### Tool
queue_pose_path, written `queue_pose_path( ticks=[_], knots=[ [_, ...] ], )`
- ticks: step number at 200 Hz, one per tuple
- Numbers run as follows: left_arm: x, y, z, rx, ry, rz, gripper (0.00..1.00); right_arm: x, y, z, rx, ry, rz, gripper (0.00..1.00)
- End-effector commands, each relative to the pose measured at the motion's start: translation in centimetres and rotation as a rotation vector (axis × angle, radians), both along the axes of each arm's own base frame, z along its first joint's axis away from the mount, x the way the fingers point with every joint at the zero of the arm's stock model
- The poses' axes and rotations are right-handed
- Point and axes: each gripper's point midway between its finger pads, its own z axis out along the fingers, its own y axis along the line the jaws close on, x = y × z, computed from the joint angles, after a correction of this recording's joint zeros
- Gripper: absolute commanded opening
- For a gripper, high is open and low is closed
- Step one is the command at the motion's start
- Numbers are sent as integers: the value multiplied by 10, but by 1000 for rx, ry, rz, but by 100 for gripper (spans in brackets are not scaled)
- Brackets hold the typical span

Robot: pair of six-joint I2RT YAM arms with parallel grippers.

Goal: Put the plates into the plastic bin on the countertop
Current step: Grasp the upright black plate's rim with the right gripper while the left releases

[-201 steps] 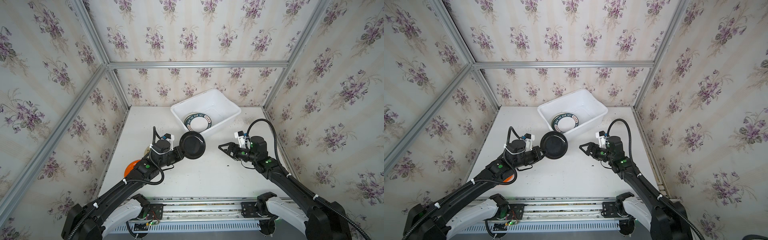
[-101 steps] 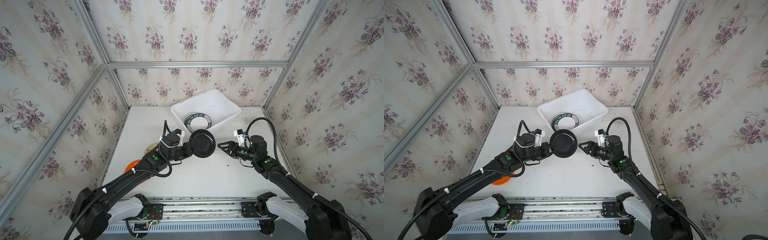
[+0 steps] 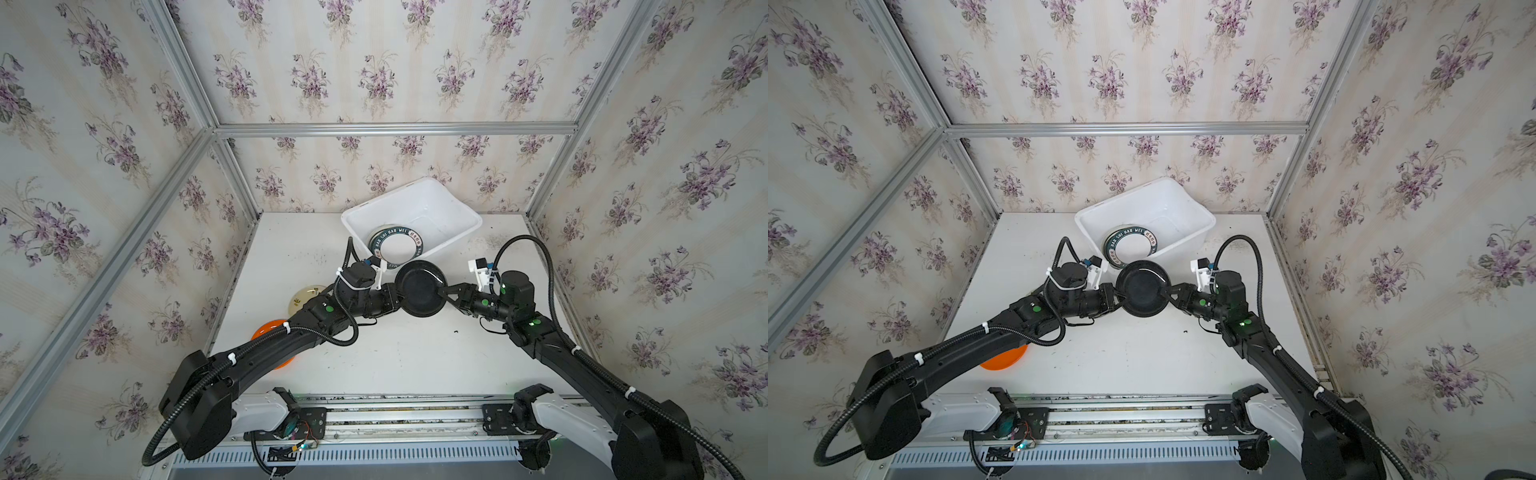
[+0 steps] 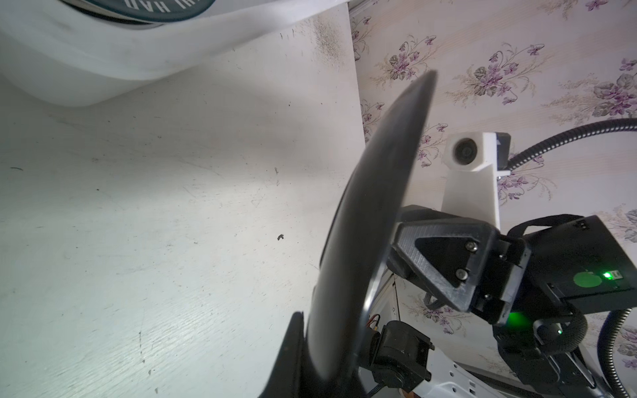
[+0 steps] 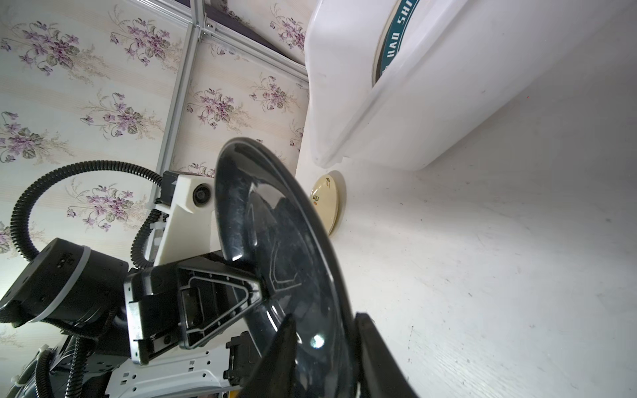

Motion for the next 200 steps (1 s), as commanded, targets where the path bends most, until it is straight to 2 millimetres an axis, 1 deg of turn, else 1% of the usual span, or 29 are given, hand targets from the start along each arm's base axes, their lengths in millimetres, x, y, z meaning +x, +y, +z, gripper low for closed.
queue_pose_path(
  ticks=[1,10,32,44,46,52,59,64,68,69,73,78,81,82,84,107,117,118,120,127,161,200],
  knots=[
    [2,-7,12,-42,-25,-22,0,3,1,15,21,-55,-3,18],
    [2,-7,10,-40,-22,-24,0,2,0,14,19,-54,-7,12],
    [2,-8,6,-33,-15,-27,0,2,-1,14,18,-54,-13,8],
    [3,-9,4,-29,-11,-27,1,2,-2,14,16,-53,-21,2],
    [3,-9,4,-29,-11,-28,1,2,-2,13,15,-52,-23,0],
    [3,-9,3,-26,-9,-29,3,2,-3,14,14,-55,-27,0],
    [3,-10,3,-25,-10,-30,10,2,-3,13,12,-53,-31,0],
    [4,-10,2,-25,-9,-30,22,2,-4,13,10,-54,-34,0],
    [4,-10,2,-26,-8,-29,36,2,-4,14,9,-56,-35,0],
    [4,-10,2,-26,-7,-28,38,2,-4,13,9,-56,-36,0],
    [4,-9,3,-27,-7,-27,59,2,-5,13,7,-54,-37,0],
    [4,-9,4,-29,-13,-26,78,2,-5,13,5,-53,-39,0],
    [4,-9,6,-29,-19,-25,92,2,-5,12,1,-48,-41,0],
    [4,-9,6,-30,-22,-26,96,2,-5,12,1,-47,-41,0],
    [4,-8,8,-32,-29,-26,98,2,-6,12,-1,-46,-43,0],
    [6,2,22,-30,-110,7,100,1,-9,7,-18,-29,-61,0],
    [8,7,22,-18,-125,23,100,1,-10,5,-23,-23,-68,0],
    [7,8,27,-27,-136,23,100,1,-10,5,-23,-23,-68,0],
    [6,10,32,-34,-146,28,100,1,-10,5,-25,-22,-69,0],
    [6,14,34,-36,-153,35,99,2,-11,5,-26,-20,-75,0],
    [9,27,33,-36,-140,46,99,7,-14,11,-37,-35,-107,0],
    [11,33,34,-33,-139,39,100,16,-20,13,-76,-52,-144,0]
  ],
)
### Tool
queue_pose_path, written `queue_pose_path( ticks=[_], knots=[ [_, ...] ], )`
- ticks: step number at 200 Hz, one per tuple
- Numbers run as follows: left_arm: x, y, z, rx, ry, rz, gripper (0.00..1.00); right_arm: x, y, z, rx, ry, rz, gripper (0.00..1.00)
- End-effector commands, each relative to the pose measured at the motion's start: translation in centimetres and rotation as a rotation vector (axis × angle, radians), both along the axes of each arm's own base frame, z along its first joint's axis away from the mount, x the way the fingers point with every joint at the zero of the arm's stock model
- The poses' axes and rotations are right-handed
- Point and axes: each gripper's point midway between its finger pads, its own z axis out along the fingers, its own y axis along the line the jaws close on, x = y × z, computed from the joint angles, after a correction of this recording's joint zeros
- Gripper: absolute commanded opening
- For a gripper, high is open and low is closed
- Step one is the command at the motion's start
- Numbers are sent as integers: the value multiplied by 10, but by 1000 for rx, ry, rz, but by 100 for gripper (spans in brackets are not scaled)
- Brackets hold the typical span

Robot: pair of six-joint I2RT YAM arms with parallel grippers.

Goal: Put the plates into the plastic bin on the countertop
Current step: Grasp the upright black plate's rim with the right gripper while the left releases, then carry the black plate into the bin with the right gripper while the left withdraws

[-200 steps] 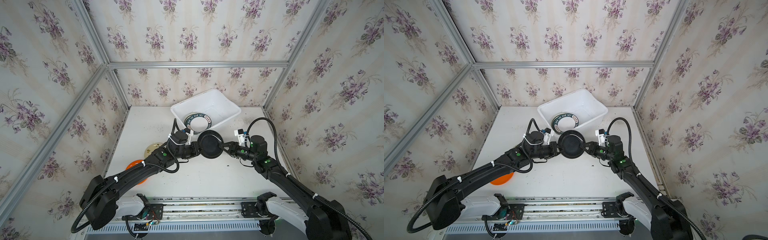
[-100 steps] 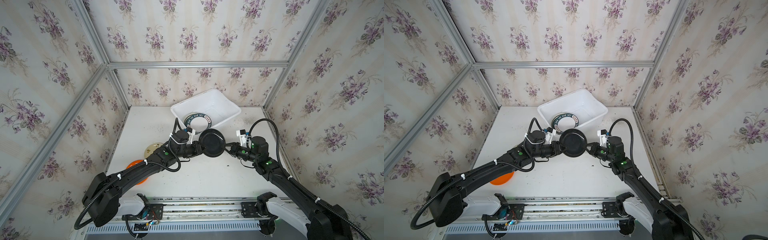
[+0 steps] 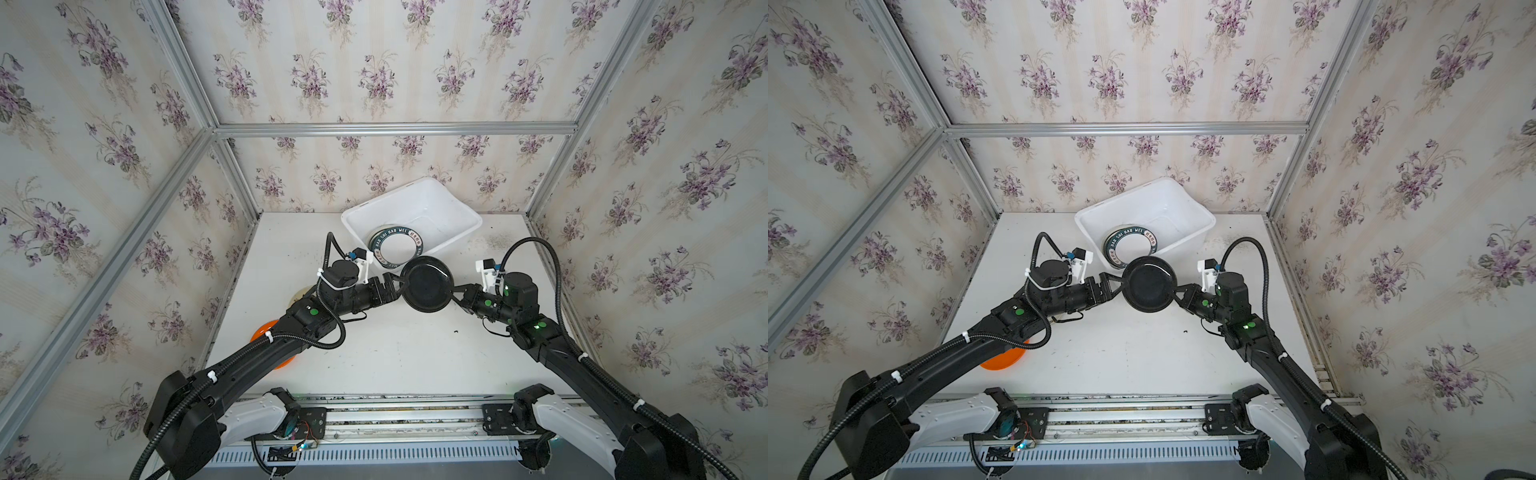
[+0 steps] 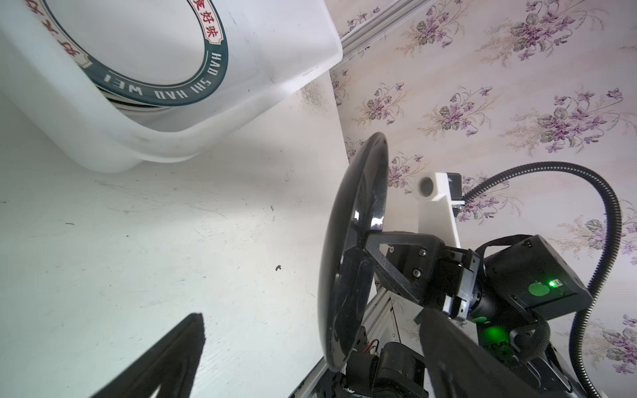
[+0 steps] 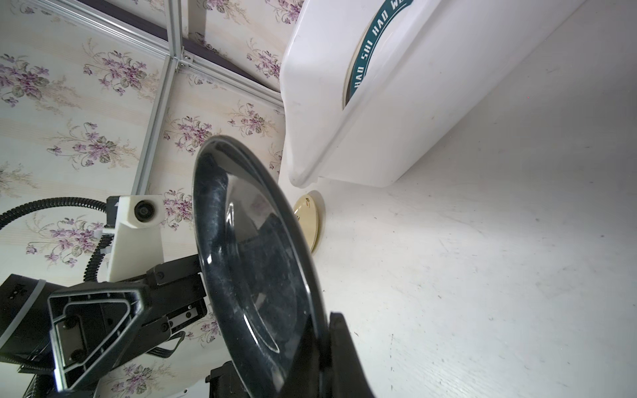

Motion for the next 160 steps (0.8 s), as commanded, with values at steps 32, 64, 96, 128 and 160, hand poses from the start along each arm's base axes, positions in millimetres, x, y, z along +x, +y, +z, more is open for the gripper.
queue_pose_path(
  ticks=[32,64,96,128,160],
  knots=[
    [0,12,9,6,-34,4,99,19,-4,16,-57,-64,-36,0],
    [2,31,16,23,-58,46,99,36,-1,20,-88,-67,-39,0],
    [3,59,19,60,-74,103,100,64,6,25,-136,-69,-28,0],
    [2,90,19,114,-90,173,100,99,11,23,-210,-49,-33,0],
    [2,117,18,190,-123,249,100,135,12,25,-281,-40,-59,0]
  ],
)
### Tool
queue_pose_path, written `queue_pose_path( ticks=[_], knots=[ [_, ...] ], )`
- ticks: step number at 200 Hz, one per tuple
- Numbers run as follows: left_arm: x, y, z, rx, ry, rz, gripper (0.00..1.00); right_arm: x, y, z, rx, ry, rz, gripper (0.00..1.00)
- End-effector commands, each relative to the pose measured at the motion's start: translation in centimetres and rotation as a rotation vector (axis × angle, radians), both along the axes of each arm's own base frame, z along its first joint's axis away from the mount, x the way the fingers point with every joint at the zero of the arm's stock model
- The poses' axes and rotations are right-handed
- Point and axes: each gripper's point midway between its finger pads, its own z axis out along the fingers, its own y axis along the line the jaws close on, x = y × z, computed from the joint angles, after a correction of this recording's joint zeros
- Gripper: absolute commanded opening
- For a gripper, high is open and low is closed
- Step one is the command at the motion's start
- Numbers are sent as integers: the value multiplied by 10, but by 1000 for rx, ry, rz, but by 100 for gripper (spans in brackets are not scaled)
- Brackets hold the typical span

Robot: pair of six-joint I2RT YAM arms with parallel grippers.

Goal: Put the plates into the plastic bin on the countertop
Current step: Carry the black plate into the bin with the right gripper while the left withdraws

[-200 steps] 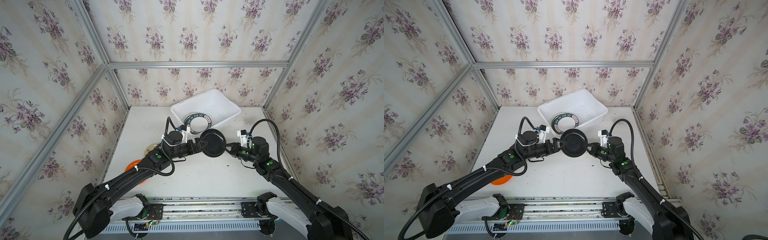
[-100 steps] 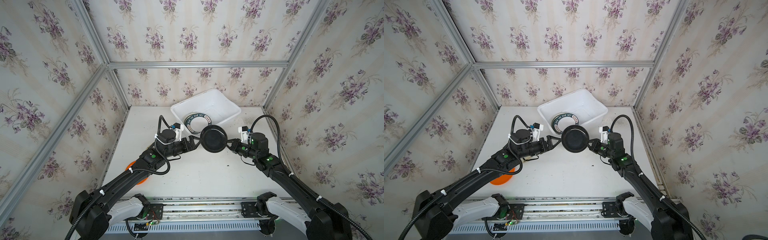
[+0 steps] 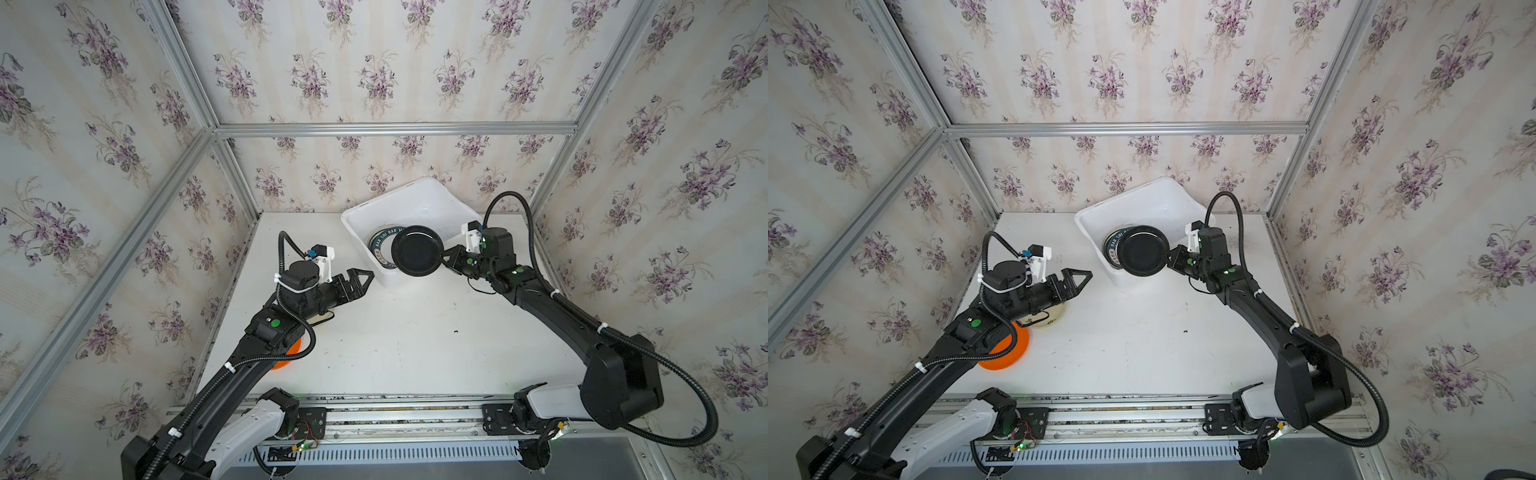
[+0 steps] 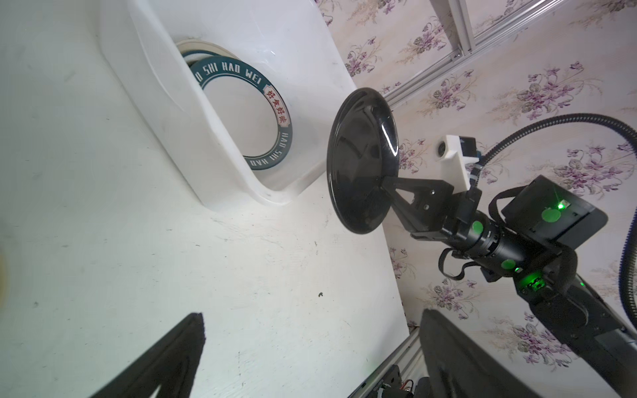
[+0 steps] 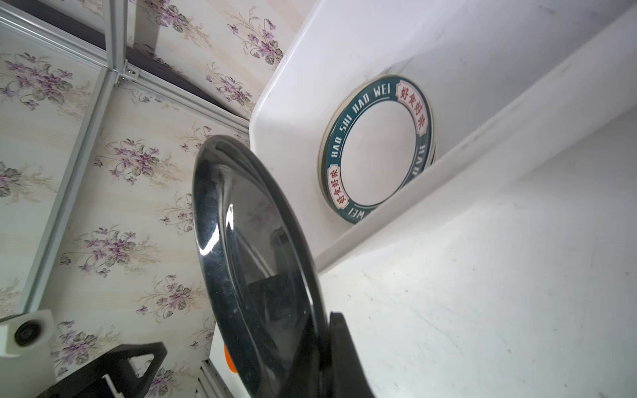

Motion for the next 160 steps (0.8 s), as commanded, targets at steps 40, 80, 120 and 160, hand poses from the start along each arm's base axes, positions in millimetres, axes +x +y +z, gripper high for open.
queue_pose_path(
  ticks=[40,80,120,160],
  knots=[
    [1,38,-14,181,-14,90,99,65,4,0,-328,-5,-12,0],
    [3,53,-22,232,-7,132,99,99,23,-25,-471,70,51,0],
    [6,64,-31,268,8,157,100,121,25,-53,-619,115,54,0],
    [9,72,-38,289,22,172,100,138,29,-70,-683,148,54,0]
  ],
)
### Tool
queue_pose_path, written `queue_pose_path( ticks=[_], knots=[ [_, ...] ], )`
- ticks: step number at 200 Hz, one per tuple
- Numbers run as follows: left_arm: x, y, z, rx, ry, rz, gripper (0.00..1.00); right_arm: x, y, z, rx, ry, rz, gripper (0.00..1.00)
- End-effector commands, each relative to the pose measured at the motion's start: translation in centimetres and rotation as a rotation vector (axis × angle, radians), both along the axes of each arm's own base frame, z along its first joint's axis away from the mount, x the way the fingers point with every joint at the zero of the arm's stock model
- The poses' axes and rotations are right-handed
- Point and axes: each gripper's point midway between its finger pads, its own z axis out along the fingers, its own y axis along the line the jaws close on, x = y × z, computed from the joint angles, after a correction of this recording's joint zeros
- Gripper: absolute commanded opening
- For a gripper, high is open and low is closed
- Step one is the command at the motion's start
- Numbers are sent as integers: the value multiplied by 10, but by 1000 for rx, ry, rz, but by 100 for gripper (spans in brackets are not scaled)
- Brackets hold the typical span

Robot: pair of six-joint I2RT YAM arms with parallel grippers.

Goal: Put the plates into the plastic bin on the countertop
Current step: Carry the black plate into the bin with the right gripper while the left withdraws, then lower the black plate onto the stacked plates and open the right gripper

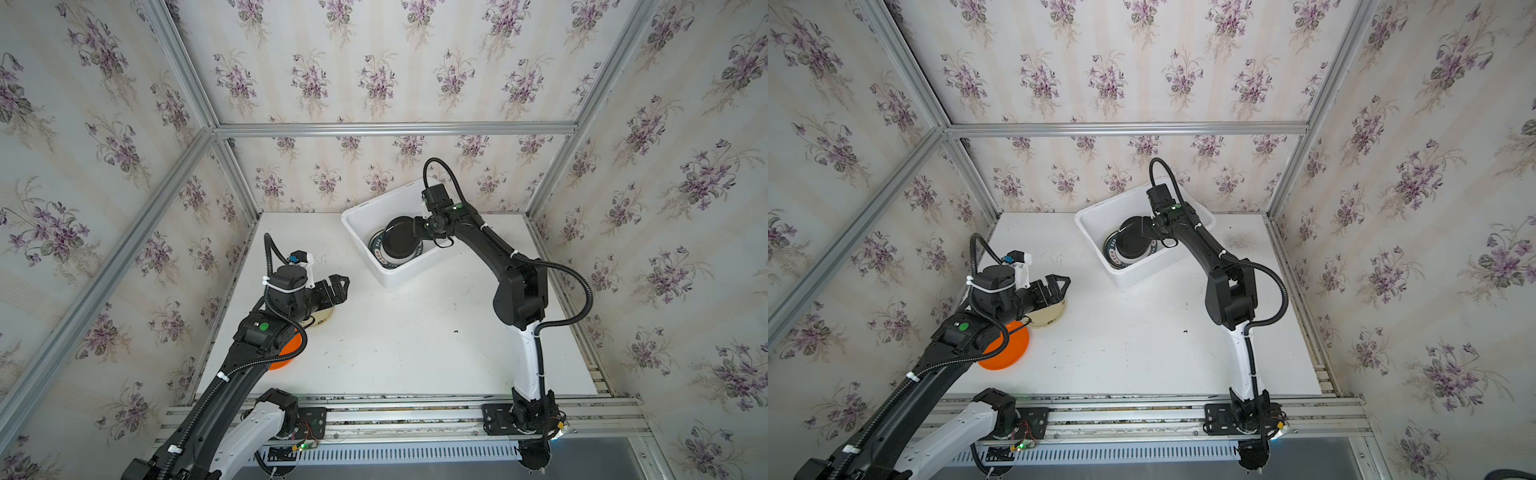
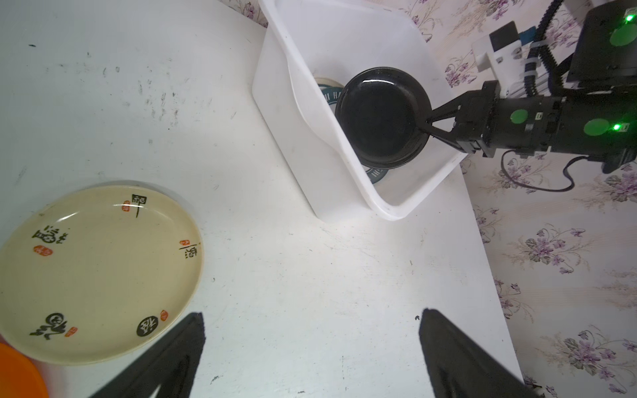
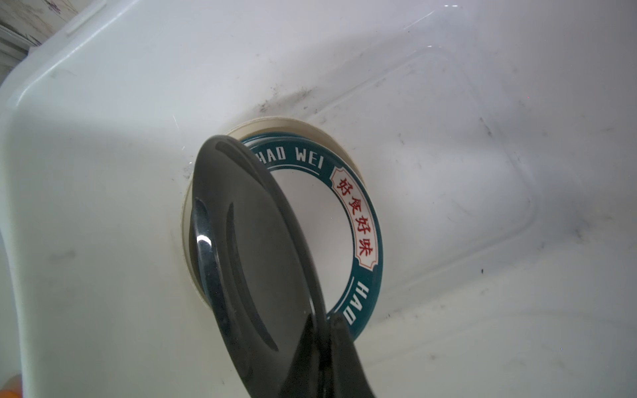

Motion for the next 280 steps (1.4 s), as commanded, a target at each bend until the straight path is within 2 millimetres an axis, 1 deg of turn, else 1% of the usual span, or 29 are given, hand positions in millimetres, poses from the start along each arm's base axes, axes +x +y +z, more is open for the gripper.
queue_pose_path(
  ticks=[1,29,39,70,82,96,104,107,116,121,134,147,164,174,194,211,236,257,280],
  knots=[
    [3,4,0,27,-11,3,100,2,-8,-9,-79,27,-12,0],
    [4,9,-4,36,-3,12,100,13,-9,-23,-121,45,-27,0],
    [5,11,-6,43,3,16,100,16,-6,-28,-123,52,-21,0],
    [6,18,-13,52,22,26,100,23,4,-35,-106,55,-6,0],
    [7,19,-15,50,30,28,100,24,7,-34,-89,51,-6,1],
    [7,21,-17,46,38,31,100,25,9,-33,-78,49,-11,10],
    [7,22,-18,47,39,32,100,25,10,-32,-72,47,-10,17],
    [7,22,-18,48,39,33,100,25,10,-32,-72,47,-10,21],
    [8,23,-18,50,40,34,100,25,10,-32,-71,47,-5,36],
    [8,24,-18,51,39,36,100,25,10,-33,-72,48,-2,42],
    [9,24,-18,52,40,35,100,25,10,-32,-79,42,9,53],
    [9,24,-19,50,42,33,100,27,10,-29,-88,26,21,60],
    [9,23,-18,46,41,29,100,31,10,-14,-94,-19,33,68],
    [9,24,-17,47,38,31,100,34,7,-1,-108,-57,30,72],
    [8,28,-17,50,37,43,100,35,2,34,-112,-134,20,78],
    [7,33,-20,50,51,58,100,31,0,67,-89,-188,21,83],
    [6,44,-26,45,79,89,100,12,1,110,-48,-234,42,86],
    [2,56,-36,38,105,136,100,-8,2,135,-15,-250,69,86],
    [-3,68,-44,18,128,172,100,-35,2,156,41,-268,105,85]
  ],
)
